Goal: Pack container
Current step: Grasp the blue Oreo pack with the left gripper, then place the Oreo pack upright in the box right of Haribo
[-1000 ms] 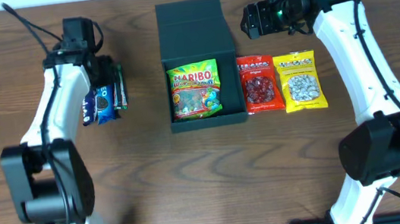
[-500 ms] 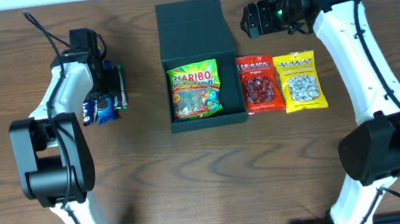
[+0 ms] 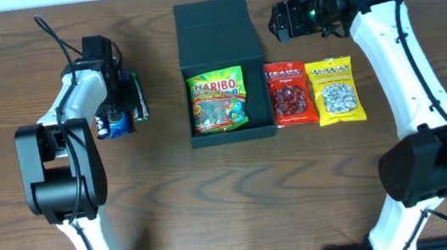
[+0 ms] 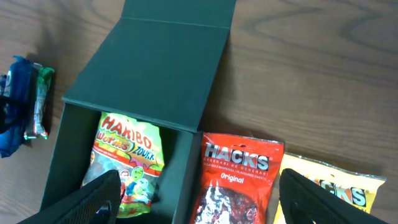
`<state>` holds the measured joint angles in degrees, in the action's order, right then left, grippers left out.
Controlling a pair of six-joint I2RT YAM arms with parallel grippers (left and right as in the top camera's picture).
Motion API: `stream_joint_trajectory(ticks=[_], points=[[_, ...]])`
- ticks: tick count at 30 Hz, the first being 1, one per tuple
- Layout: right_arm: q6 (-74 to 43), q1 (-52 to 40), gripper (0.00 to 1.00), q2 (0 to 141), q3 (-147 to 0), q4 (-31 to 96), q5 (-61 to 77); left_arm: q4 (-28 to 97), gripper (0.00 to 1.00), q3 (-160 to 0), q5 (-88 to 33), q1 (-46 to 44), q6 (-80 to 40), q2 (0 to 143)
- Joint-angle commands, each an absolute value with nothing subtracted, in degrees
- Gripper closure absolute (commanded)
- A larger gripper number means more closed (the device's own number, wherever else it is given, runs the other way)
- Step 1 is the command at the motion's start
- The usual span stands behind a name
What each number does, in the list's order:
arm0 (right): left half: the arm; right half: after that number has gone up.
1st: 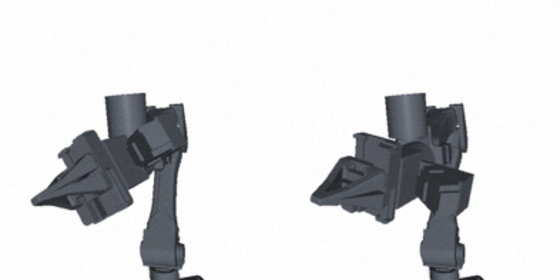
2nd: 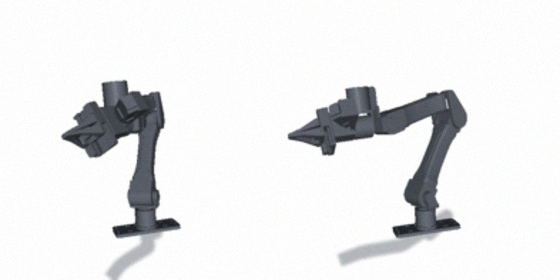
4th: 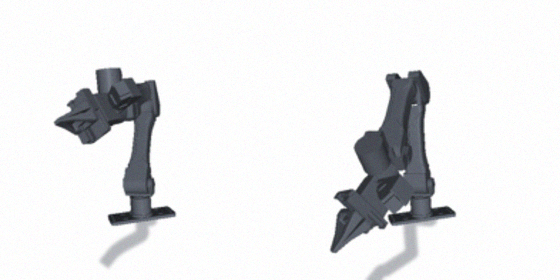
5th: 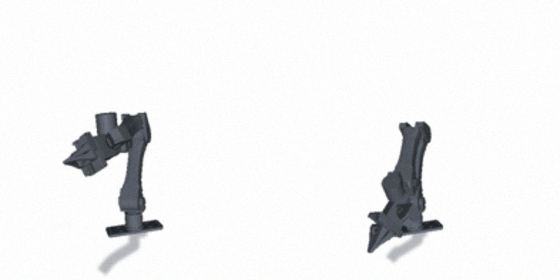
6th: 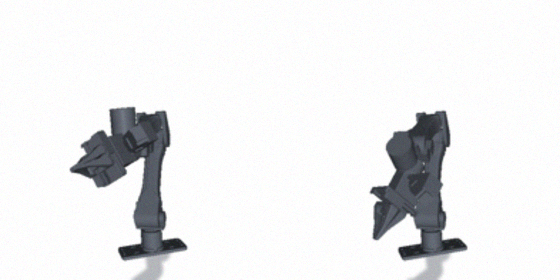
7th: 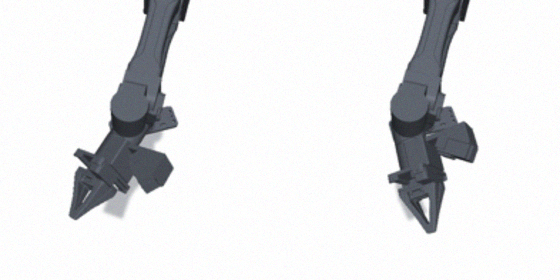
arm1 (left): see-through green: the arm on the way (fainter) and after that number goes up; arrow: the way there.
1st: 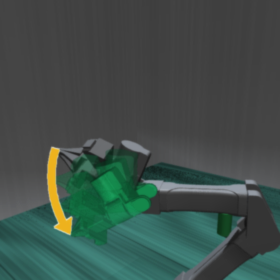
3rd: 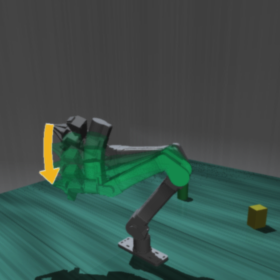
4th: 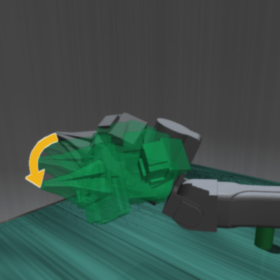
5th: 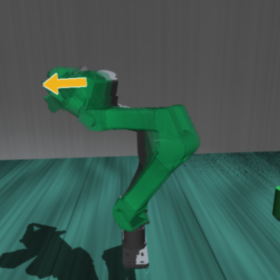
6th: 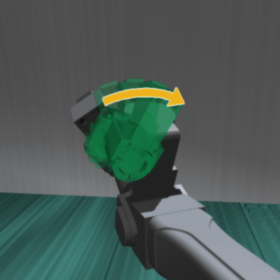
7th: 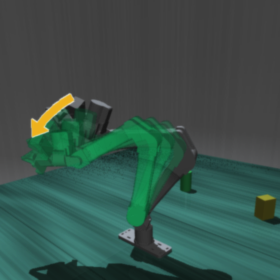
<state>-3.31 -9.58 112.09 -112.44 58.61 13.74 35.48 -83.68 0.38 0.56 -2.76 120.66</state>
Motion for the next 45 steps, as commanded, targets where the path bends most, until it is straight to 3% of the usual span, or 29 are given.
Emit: stream_joint_trajectory(ticks=[1, 5, 10, 14, 21, 27, 30, 45], points=[[-2.68, -9.56, 0.19, 112.29, -112.44, 57.89, 14.37, 35.88, 0.68, -84.49, 0.16, 0.78, -2.33, 121.6], [-2.68, -9.28, 0.19, 112.29, -112.44, 56.73, 14.37, 38.33, 0.71, -87.64, 0.16, 0.78, -2.33, 120.86], [-3.03, -7.62, 0.2, 112.18, -112.46, 56.12, 14.41, 44.58, 0.88, -97.76, 0.16, 0.67, -3.03, 118.8], [-4.89, -5.13, 0.2, 111.72, -112.46, 56.18, 14.41, 47.88, 0.93, -105.21, -0.32, 0.05, -7.79, 115.74], [-7.7, 1.52, 0.21, 110.83, -112.46, 56.58, 14.39, 48.29, 0.94, -105.8, -9.28, -10.35, -20.73, 113.34], [-8.12, 6.57, 0.2, 110.78, -112.46, 56.9, 14.39, 46.65, 0.88, -105.75, -6.26, -23.73, -28.4, 115.07], [-8.03, 8.47, 0.19, 110.78, -112.46, 57.04, 14.41, 46.59, 0.91, -105.75, -4.91, -28.42, -34.39, 116.31], [-5.02, 10.2, 0.16, 110.78, -112.46, 57.45, 14.87, 44.95, 0.94, -105.69, -10.63, -35.4, -43.81, 123.55]])
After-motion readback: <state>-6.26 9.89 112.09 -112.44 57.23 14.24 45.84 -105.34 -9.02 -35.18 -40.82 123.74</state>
